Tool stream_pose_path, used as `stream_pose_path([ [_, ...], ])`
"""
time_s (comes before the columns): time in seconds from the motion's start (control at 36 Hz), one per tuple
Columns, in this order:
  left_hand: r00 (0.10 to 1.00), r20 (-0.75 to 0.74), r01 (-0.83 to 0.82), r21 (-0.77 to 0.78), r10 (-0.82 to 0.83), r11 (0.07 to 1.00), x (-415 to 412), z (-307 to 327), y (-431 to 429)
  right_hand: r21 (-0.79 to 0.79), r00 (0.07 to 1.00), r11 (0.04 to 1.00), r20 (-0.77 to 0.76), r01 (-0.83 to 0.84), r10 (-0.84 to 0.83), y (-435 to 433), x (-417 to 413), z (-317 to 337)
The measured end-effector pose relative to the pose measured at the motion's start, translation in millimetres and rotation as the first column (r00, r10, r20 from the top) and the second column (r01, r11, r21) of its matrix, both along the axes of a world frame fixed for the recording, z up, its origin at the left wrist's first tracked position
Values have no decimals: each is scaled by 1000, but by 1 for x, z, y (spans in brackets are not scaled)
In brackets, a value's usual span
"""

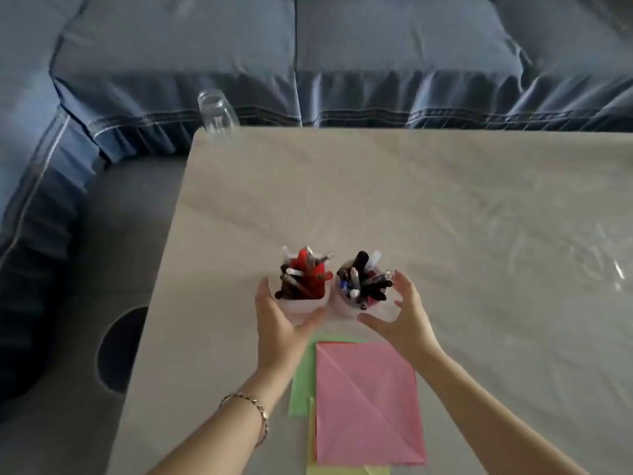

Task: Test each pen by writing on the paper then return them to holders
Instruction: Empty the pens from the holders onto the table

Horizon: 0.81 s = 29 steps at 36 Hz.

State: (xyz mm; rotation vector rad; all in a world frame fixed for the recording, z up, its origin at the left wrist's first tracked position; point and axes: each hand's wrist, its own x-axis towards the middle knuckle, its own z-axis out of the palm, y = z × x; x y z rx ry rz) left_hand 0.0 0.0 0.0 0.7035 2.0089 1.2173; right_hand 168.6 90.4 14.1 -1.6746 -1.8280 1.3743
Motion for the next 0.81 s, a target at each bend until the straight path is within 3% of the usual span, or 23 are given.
stream_pose_path([
  [0.08,999,26,19,177,-24,984,-6,-20,8,61,996,997,-71,-49,53,7,-4,-21],
  [0.19,997,-64,66,390,-45,919,-6,-32,12,172,975,984,-205,-47,82,6,-16,-26],
  [0.28,994,-99,83,458,-42,885,-10,-39,13,238,956,971,-282,-7,76,6,-22,-24],
  [0.42,997,-68,61,538,-29,841,-8,-48,13,303,960,952,-278,53,35,1,-16,-36],
  [0.5,993,-73,120,571,-95,812,-11,-46,17,356,970,932,-242,72,18,-6,-1,-32],
  [0.58,997,-37,73,488,-64,869,-7,-43,15,459,991,888,-133,30,35,-18,21,-12],
  [0.64,976,-185,-26,443,119,896,5,-37,2,526,997,850,-42,-38,71,-28,38,6],
  [0.69,875,-432,53,533,218,845,23,-28,-12,576,995,811,57,-104,88,-37,55,22],
  [0.81,844,-528,323,633,88,703,58,-10,-18,632,975,753,213,-183,58,-42,89,38],
])
